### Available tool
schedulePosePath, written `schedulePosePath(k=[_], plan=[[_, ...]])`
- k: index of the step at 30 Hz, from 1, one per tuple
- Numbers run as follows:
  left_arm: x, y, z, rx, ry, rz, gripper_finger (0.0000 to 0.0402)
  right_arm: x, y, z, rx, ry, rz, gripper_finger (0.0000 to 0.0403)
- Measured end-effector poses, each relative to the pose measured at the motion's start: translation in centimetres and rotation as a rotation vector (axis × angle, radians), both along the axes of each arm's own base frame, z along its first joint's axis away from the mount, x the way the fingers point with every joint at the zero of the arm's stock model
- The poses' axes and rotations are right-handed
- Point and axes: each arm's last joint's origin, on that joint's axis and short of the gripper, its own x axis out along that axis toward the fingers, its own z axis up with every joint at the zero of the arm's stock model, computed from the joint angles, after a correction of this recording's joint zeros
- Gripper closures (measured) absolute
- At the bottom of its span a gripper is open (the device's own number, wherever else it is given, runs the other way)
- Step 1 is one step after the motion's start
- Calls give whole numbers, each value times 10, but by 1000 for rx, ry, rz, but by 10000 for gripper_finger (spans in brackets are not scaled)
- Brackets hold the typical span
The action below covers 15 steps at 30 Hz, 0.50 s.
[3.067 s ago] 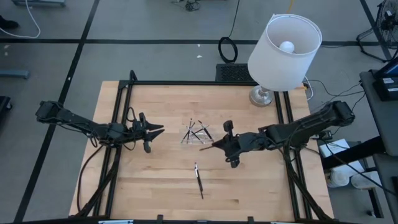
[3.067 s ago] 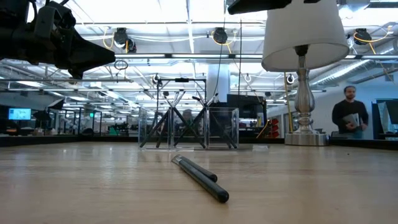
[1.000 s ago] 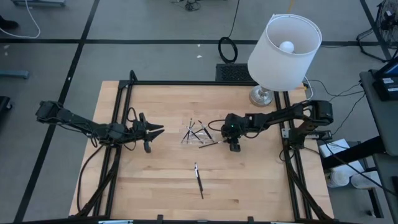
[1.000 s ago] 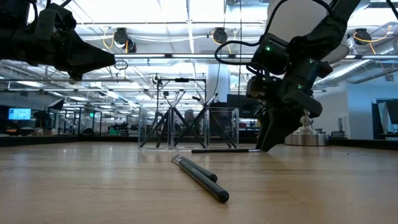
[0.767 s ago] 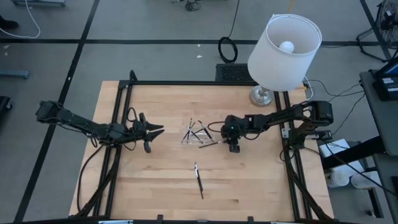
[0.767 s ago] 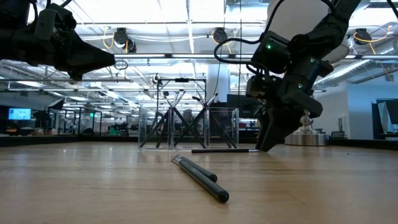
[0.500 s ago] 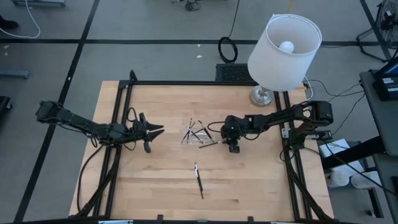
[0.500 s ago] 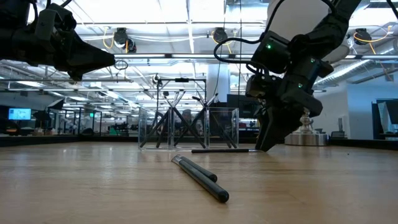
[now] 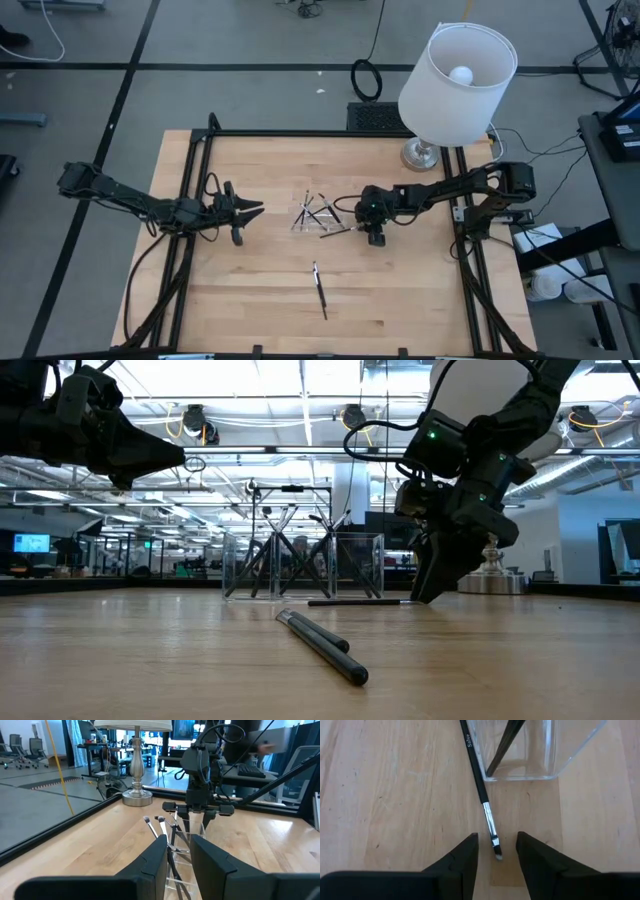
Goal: Pick & Place Makeup Supplies
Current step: Put the makeup brush into the transparent organizer
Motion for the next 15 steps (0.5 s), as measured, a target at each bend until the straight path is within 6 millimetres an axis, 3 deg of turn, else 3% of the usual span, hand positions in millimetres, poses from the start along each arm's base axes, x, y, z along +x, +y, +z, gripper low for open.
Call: schedulePosePath(k=[15], plan=[[0,0,0,0,0,0,311,-2,1,-1,-2,17,18,373]])
